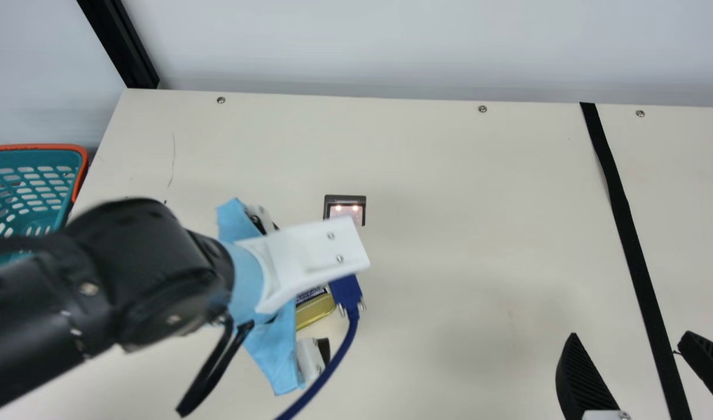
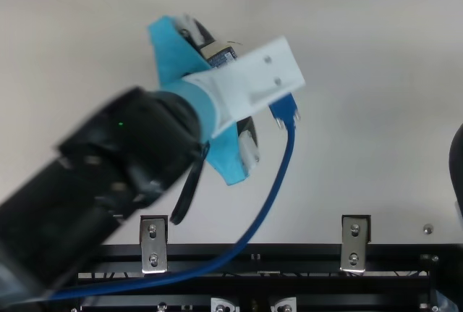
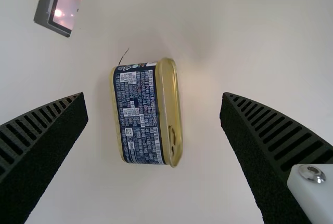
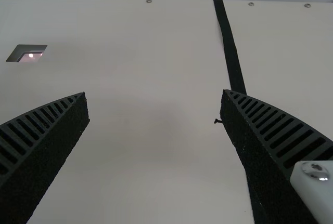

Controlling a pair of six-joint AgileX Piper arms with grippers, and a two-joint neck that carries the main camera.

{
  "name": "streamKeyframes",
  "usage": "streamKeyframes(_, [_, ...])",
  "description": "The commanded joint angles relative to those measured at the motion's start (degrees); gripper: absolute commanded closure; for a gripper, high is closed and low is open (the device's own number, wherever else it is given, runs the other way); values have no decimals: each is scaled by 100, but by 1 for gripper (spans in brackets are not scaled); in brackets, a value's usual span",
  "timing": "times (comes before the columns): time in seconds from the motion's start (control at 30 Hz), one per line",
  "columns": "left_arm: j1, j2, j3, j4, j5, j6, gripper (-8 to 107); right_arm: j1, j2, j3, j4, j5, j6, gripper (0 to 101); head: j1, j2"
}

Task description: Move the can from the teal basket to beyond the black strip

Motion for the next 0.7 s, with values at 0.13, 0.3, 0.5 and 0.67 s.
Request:
streamKeyframes(0.13, [890,-612,-78,-1393,370,-459,9,0,0,0,0,0,0,0,-46,-10])
streamKeyframes(0.3, [1744,-1152,206,-1757,3,-1101,9,0,0,0,0,0,0,0,-46,-10])
streamKeyframes(0.5, [2704,-1764,883,-1839,-924,-1726,9,33,315,-178,-78,-207,32,0,-46,-10])
streamKeyframes(0.67, [3275,-2218,1504,-1886,-1568,-1894,9,121,1150,-705,-332,-718,31,0,-46,-10])
